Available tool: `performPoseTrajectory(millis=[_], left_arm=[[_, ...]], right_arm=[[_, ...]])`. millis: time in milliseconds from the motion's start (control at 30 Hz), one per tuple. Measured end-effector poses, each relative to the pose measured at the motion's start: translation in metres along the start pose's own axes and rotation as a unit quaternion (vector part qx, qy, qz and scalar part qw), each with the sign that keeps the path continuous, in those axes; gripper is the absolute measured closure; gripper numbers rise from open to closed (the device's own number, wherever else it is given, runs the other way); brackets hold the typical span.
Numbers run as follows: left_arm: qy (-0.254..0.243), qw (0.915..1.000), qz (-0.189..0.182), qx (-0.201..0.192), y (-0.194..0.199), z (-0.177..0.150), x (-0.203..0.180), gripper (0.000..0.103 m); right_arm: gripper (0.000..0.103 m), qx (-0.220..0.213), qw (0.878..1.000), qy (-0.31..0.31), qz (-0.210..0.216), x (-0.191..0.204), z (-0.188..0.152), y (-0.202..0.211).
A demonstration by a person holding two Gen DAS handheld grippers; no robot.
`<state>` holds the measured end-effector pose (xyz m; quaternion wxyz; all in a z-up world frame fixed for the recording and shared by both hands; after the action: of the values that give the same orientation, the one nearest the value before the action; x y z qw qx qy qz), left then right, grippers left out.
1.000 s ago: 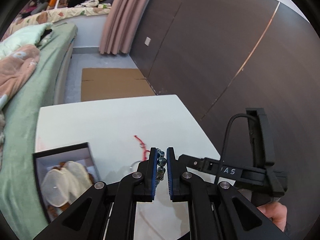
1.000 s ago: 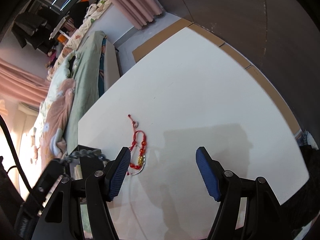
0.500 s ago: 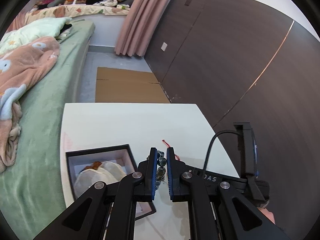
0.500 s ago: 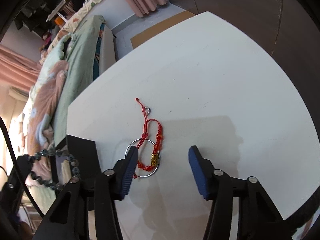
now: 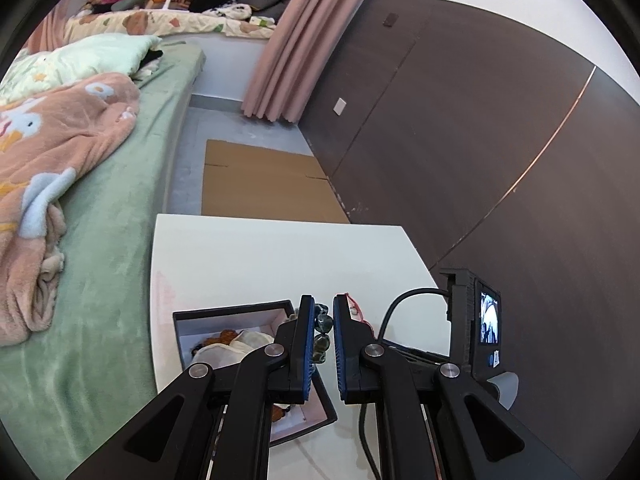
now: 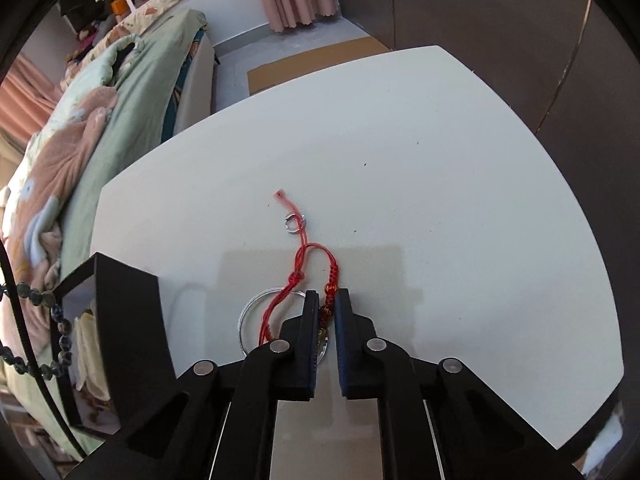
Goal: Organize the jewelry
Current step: 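Carry the grey bracelet into the box with the left tool while the right tool grasps the red-string bracelet, then lower the red-string bracelet into the black box and open the right tool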
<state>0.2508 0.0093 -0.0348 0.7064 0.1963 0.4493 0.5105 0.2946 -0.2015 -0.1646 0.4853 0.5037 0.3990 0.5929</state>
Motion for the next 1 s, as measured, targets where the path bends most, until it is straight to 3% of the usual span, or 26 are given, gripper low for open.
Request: performPoseTrajectory(millis=[233, 267, 367, 400, 467, 733, 1000], left_arm=[[0.054, 0.9982, -0.004, 0.024, -0.001, 0.001, 0.022, 0.09], [0.06, 0.9979, -0.006, 0.026, -0.001, 0.001, 0.024, 0.081], [0.067, 0.9976, -0.004, 0.013, 0.005, 0.001, 0.028, 0.034], [0.069, 0.9976, -0.003, 0.001, 0.009, 0.001, 0.029, 0.027], [0.068, 0.9976, -0.001, -0.015, 0.017, 0.003, 0.03, 0.026], [0.088, 0.9959, 0.016, -0.008, 0.017, 0.004, 0.052, 0.026], [0.1, 0.9944, 0.031, -0.013, 0.021, 0.005, 0.07, 0.026]], right_arm=[[0.094, -0.02, 0.998, -0.013, 0.056, -0.001, 0.002, 0.016], [0.094, -0.026, 0.997, -0.015, 0.065, 0.0, 0.002, 0.02], [0.094, -0.046, 0.994, -0.016, 0.101, 0.003, 0.0, 0.034], [0.094, -0.051, 0.992, -0.015, 0.111, 0.005, 0.0, 0.037], [0.094, -0.066, 0.988, -0.01, 0.136, 0.013, 0.0, 0.046], [0.094, -0.118, 0.964, 0.04, 0.237, 0.059, -0.001, 0.081], [0.094, -0.118, 0.943, 0.102, 0.295, 0.107, -0.013, 0.089]])
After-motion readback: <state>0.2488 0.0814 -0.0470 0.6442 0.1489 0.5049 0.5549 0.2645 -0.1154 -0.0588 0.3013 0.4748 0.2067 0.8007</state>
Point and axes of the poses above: each gripper's, at about its wrist camera, not at the fingertips, and y roughly against the way its jaws point, x to its left, z to its top, the point moved 7 cm from there along -y, roughly the way its jaws point, and after that the axes turned 9 degrees about x, right-handed, at the moved point
